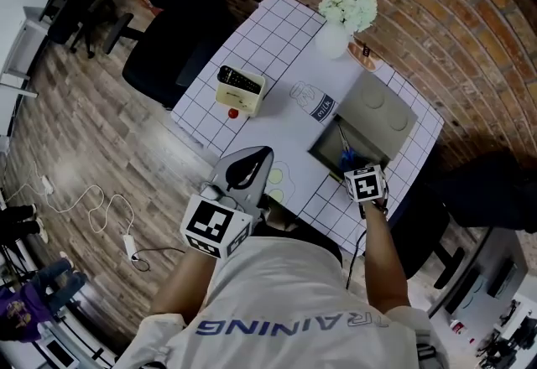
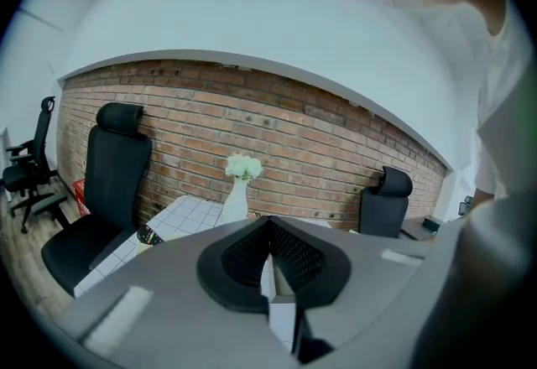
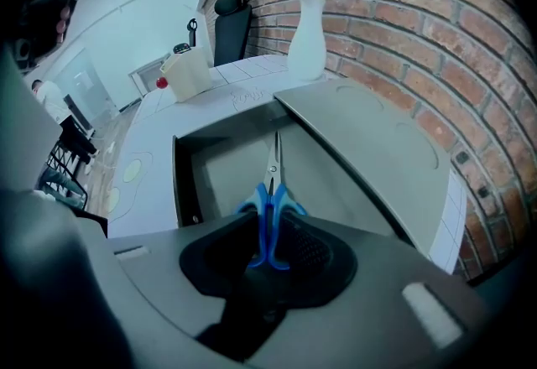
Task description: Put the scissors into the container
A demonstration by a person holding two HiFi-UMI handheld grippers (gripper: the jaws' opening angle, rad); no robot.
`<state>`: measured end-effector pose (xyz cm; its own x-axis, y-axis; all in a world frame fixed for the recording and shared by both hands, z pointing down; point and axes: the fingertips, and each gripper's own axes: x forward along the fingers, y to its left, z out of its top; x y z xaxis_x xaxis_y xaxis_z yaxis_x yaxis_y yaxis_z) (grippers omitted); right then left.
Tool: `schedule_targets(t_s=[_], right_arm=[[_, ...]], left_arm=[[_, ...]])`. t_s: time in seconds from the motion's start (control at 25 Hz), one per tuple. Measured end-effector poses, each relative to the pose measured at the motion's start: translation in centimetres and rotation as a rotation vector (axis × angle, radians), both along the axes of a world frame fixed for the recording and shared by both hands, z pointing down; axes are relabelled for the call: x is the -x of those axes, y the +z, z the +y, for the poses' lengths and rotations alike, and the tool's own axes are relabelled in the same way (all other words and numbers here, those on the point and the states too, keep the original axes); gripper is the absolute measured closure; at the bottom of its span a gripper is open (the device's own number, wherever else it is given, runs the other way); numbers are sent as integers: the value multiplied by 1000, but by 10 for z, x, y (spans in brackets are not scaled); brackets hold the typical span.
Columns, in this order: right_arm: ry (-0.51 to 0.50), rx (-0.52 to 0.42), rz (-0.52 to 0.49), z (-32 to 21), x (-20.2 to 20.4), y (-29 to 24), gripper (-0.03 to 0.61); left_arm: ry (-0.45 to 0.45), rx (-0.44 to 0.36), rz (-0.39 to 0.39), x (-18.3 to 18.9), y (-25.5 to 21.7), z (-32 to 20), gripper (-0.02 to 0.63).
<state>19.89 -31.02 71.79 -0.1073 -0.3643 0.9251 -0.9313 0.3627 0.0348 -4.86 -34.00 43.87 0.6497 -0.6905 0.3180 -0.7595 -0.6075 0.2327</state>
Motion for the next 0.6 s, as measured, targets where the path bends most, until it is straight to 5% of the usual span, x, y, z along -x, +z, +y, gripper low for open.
schedule_targets(t_s=[0.16, 0.44, 0.6], right_arm=[[18, -30, -23, -2, -2, -10, 415], [85, -175, -69, -11, -14, -68, 410], [151, -345, -102, -17, -28, -130, 480]], left_arm=[[12, -7, 7, -5, -4, 0, 612], [55, -48, 28, -24, -20, -3, 612], [92, -82, 47, -39, -34, -9, 612]])
